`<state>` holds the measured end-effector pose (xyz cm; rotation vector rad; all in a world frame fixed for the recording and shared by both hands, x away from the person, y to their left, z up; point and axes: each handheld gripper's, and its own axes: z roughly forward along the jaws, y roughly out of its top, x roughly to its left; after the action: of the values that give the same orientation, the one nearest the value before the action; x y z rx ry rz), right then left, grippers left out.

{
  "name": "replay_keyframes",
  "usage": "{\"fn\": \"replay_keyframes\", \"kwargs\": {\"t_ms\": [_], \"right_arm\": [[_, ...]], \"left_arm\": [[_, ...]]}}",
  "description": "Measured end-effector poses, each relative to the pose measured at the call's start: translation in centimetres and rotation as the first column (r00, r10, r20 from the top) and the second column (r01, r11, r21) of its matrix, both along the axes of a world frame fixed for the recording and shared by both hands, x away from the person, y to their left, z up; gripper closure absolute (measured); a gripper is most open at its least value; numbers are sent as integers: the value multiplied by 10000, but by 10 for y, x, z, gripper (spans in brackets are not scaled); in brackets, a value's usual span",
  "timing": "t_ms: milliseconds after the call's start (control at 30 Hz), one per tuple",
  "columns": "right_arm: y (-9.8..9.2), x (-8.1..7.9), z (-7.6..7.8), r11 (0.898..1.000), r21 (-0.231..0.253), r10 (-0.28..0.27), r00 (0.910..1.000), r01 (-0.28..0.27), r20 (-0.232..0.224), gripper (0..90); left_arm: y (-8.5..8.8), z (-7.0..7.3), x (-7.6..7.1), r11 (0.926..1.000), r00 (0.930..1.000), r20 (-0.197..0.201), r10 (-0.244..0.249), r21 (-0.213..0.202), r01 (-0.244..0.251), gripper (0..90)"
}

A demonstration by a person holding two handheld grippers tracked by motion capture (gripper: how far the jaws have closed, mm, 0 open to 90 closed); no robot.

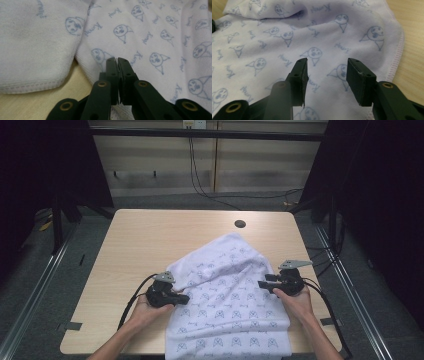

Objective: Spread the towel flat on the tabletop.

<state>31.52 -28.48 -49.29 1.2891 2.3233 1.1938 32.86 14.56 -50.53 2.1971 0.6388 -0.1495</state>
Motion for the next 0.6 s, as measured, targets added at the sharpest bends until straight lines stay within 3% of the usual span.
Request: {"fn": "replay_keyframes", "kwargs": {"t_ms": [67, 133, 167, 233, 333, 600], "right_arm": [[1, 1, -3, 9990, -429, -141, 9999, 141, -2, 527], [2, 0, -9, 9956, -935, -72, 9994, 41, -326, 597], [4, -5, -10, 9939, -1097, -154, 9998, 140, -119, 618], [3, -11, -8, 9936, -1120, -168, 9992, 127, -353, 738], [-4, -29, -6, 9940, -1073, -268, 9981, 208, -549, 852], [-10, -100, -1, 9947, -1014, 50, 9940, -161, -1088, 877]], "left_arm": [[1, 0, -2, 10000, 10000, 6, 59, 36, -59, 894], [2, 1, -4, 10000, 10000, 11, 54, 72, -54, 895], [3, 0, -4, 10000, 10000, 27, 52, 49, -52, 895], [5, 0, -6, 10000, 10000, 36, 52, 14, -52, 884], [7, 1, -9, 10000, 10000, 33, 24, -25, -24, 841], [0, 3, -31, 9963, 9966, -121, -817, 250, 820, 896]]}}
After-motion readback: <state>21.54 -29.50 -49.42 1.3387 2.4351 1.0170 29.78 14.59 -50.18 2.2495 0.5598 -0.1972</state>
